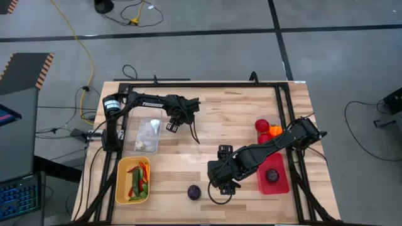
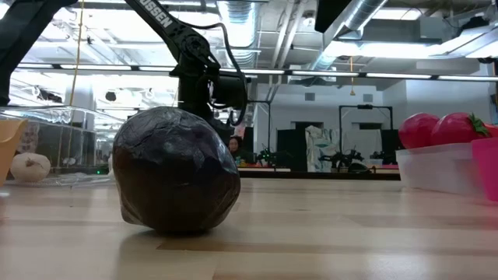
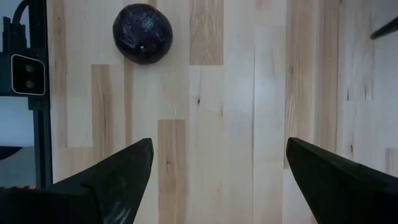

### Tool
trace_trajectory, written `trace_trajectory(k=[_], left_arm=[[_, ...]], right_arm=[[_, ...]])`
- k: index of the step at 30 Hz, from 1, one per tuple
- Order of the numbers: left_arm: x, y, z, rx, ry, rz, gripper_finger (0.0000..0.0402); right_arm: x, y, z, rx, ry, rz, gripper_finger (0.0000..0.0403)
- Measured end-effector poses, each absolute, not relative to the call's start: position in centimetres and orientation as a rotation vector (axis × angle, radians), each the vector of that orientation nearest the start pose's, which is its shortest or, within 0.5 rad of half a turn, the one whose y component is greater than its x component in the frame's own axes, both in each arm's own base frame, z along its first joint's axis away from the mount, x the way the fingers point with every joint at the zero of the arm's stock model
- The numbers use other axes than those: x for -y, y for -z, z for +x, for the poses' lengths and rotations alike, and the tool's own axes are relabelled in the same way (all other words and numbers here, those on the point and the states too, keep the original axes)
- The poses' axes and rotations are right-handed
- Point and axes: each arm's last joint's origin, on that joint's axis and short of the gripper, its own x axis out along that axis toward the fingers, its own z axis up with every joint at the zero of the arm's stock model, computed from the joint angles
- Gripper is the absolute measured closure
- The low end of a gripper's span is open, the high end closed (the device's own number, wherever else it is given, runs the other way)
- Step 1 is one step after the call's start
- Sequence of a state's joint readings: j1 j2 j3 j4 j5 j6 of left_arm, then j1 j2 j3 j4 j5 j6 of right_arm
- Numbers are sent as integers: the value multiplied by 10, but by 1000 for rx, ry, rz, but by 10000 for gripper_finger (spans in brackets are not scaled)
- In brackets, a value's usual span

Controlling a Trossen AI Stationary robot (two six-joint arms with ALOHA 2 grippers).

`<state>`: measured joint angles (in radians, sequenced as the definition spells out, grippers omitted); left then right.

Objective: Sort produce into baskets
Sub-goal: Put the green chili pepper into the yellow bin

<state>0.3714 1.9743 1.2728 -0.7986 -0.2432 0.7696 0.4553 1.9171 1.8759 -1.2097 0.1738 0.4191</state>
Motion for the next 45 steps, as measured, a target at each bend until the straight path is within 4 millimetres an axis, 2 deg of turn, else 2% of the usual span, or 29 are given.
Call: trace_trajectory(k=[7, 12, 19, 24, 28, 31, 36, 42, 45], left_arm=[[-134, -140, 332, -1616, 103, 487, 338], [-131, -153, 343, -1607, 63, 494, 378], [-120, -187, 345, -1730, 68, 448, 386], [-111, -213, 337, -1853, 89, 311, 384], [-105, -229, 327, -1947, 109, 135, 384], [-101, -237, 323, -1891, 88, 24, 384], [-88, -267, 312, -1775, 114, -20, 384], [-63, -314, 287, -1627, 32, -26, 384], [-46, -337, 271, -1537, -18, -82, 384]], right_arm=[[-166, -311, 351, -1201, 8, -19, 7], [-167, -311, 352, -1189, 4, -13, 7], [-167, -311, 352, -1190, 4, -13, 7], [-167, -311, 352, -1189, 4, -13, 7], [-167, -311, 352, -1189, 4, -13, 7], [-167, -311, 352, -1189, 4, -13, 7], [-167, -311, 352, -1183, 2, -10, 7], [-168, -312, 353, -1170, -2, -5, 7], [-168, -312, 354, -1169, -2, -4, 7]])
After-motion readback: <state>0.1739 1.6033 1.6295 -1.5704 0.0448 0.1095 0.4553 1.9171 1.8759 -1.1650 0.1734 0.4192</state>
